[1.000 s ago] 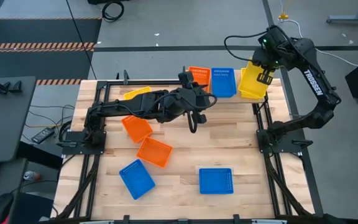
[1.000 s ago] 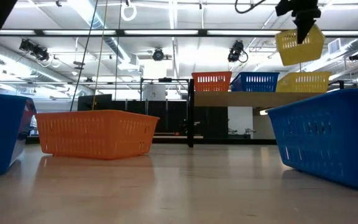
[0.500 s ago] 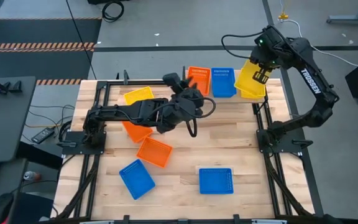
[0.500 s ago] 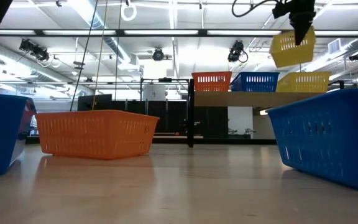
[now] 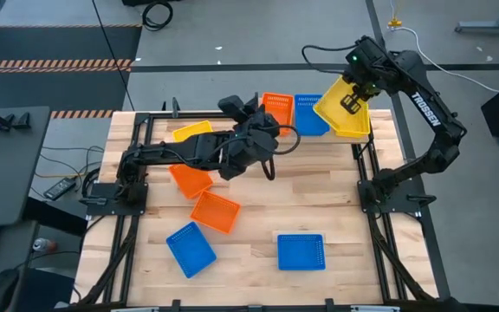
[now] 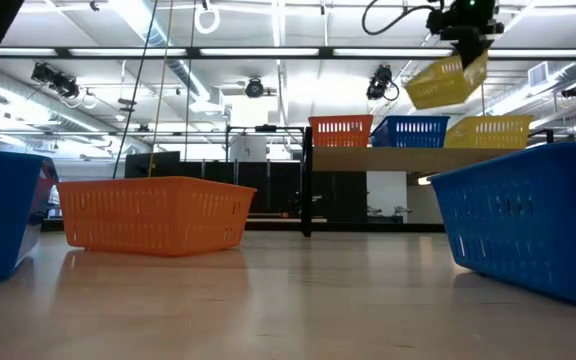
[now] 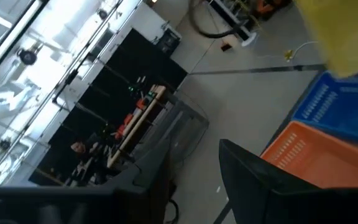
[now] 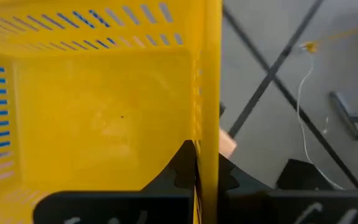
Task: Stack baskets on shelf by color
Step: Stack the bottom yellow basket on top of the yellow basket on the shelf
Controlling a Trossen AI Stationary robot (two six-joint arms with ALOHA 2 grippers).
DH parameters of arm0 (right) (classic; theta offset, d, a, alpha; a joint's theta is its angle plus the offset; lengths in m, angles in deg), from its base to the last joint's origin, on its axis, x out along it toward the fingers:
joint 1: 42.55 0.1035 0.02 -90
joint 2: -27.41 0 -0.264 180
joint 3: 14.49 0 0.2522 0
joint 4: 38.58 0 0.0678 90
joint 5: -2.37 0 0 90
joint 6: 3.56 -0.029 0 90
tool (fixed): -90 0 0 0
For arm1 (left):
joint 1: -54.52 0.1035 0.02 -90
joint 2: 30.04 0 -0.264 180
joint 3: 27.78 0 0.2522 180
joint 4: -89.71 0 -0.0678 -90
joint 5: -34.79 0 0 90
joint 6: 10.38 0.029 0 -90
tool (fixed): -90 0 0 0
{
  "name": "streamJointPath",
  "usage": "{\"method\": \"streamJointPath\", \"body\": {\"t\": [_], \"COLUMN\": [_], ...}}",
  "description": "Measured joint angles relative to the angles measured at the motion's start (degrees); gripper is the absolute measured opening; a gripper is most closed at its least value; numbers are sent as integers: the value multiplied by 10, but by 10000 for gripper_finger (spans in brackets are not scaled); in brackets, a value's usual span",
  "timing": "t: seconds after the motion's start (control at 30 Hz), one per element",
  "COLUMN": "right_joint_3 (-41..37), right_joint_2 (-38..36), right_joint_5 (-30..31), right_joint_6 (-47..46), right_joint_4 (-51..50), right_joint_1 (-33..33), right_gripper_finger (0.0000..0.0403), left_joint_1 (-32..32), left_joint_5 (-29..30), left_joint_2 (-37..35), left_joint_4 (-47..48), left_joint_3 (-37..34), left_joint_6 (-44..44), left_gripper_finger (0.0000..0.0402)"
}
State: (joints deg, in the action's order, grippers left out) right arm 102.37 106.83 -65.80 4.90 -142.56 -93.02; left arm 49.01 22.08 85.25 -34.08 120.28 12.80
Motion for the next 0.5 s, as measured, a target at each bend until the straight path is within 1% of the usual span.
{"method": "streamJointPath", "body": {"t": [0.07,0.2,0.37,0.5], "right_joint_3": [-8,-21,-54,-76], "right_joint_2": [-1,-23,-39,-58], "right_joint_5": [1,27,71,71], "right_joint_6": [53,129,250,295], "right_joint_4": [4,3,2,2], "right_joint_1": [-6,-8,-13,-16], "right_gripper_finger": [9,9,9,9], "left_joint_1": [4,10,14,13], "left_joint_5": [-6,-29,-44,-58], "left_joint_2": [0,0,0,0], "left_joint_4": [15,66,117,126], "left_joint_3": [0,0,0,0], "left_joint_6": [2,-2,-56,-76], "left_gripper_finger": [140,135,133,133]}}
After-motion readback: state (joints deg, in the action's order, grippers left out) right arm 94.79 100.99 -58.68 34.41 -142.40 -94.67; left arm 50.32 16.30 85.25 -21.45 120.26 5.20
